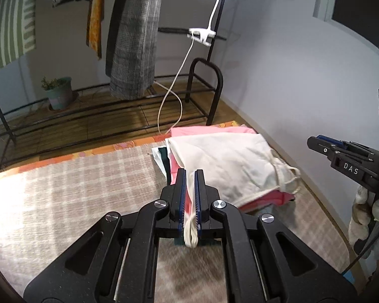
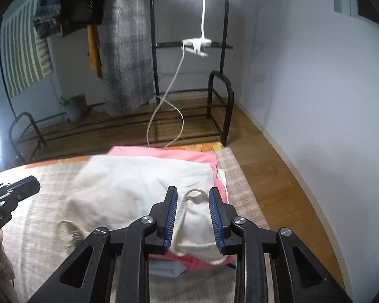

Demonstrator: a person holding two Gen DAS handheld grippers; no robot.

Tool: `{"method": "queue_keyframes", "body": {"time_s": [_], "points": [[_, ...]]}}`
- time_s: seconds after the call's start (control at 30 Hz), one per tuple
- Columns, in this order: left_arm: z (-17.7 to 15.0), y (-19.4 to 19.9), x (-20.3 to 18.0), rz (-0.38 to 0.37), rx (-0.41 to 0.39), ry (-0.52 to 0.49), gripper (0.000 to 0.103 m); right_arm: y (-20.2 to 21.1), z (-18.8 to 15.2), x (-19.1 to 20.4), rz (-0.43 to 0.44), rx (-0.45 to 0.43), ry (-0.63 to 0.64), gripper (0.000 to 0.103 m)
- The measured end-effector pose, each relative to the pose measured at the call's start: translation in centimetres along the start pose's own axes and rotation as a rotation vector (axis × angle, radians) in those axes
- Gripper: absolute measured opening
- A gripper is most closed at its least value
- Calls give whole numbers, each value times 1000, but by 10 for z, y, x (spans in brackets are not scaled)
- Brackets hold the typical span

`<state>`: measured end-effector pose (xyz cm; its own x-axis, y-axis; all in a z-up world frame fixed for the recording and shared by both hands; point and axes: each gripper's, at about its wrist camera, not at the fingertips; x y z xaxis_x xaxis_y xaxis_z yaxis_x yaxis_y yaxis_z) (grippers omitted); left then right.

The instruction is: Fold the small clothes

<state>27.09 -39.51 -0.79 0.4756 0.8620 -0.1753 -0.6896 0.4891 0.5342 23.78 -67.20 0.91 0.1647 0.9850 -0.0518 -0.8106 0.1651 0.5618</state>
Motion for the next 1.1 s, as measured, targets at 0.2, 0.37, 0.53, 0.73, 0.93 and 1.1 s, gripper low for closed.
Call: {"method": "queue_keyframes", "body": {"time_s": [0.2,0.37,0.53,0.73,0.93,1.1], "points": [[0,67,7,4,-43,2,3,66,3,17,-1,-33,-6,27],[-9,131,16,2,-86,-12,3,123,-5,35,9,-65,-26,27],[-30,191,31,0,-116,-1,3,174,-24,62,6,-81,-20,27],[-66,247,51,6,-124,-16,4,229,-58,102,-7,-96,24,28],[-100,291,64,1,-138,-43,8,267,-87,132,8,-135,5,30],[-128,309,72,-14,-136,-35,24,278,-111,155,21,-162,-10,31]]}}
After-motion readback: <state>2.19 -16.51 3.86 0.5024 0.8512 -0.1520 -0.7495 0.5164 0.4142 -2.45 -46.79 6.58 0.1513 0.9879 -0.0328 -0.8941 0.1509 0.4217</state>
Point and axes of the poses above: each gripper's, at about its wrist camera, not at the fingertips, and y roughly against the way its jaws point, x to its left, z to its top, and after that the axes turned 9 degrees about -x, right-handed
